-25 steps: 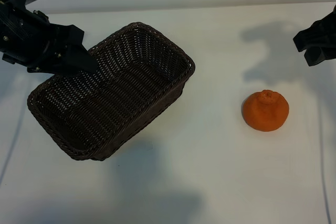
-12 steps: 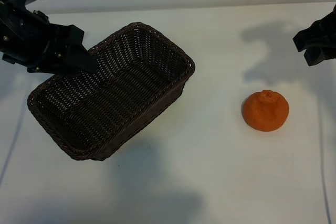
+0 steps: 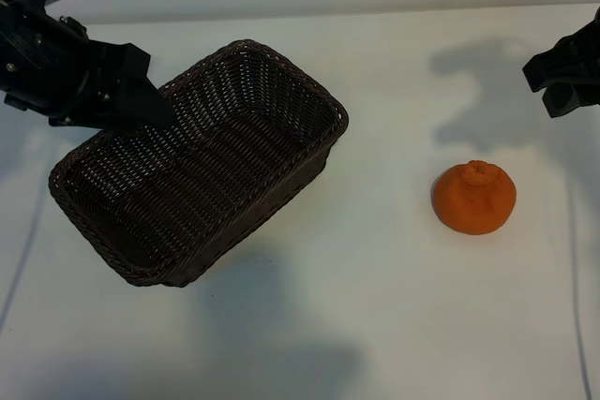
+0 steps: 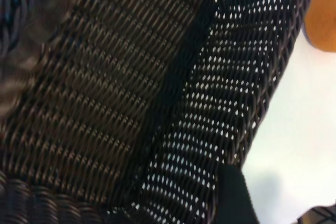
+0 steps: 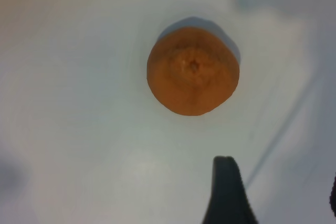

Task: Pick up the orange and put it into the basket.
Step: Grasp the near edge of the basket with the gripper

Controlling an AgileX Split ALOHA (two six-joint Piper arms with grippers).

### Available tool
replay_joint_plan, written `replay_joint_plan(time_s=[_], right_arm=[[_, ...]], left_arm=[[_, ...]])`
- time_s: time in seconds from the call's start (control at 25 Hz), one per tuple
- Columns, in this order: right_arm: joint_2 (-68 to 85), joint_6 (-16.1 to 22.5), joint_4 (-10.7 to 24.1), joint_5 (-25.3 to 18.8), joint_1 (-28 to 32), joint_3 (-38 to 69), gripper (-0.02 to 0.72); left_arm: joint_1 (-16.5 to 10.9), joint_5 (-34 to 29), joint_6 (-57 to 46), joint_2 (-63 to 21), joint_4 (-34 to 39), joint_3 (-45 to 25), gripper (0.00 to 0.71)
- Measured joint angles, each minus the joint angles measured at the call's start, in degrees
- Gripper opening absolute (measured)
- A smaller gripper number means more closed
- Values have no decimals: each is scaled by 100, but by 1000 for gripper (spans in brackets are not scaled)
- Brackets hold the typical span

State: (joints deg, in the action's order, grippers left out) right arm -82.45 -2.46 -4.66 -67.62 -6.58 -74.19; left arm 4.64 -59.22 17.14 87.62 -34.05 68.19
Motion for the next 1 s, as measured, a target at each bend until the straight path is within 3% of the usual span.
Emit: replay_joint_plan(time_s=[0.4, 0.64, 1.0], right_arm=[[0, 0, 0, 7, 0, 0, 457], [0, 0, 0, 13, 0, 0, 457], [0, 0, -4, 13, 0, 0, 457]], left_arm=[[0, 356, -6, 0, -6, 0, 491], [-16, 200, -866, 0, 121, 0, 491], [-621, -394, -2091, -254, 1210, 0, 491]])
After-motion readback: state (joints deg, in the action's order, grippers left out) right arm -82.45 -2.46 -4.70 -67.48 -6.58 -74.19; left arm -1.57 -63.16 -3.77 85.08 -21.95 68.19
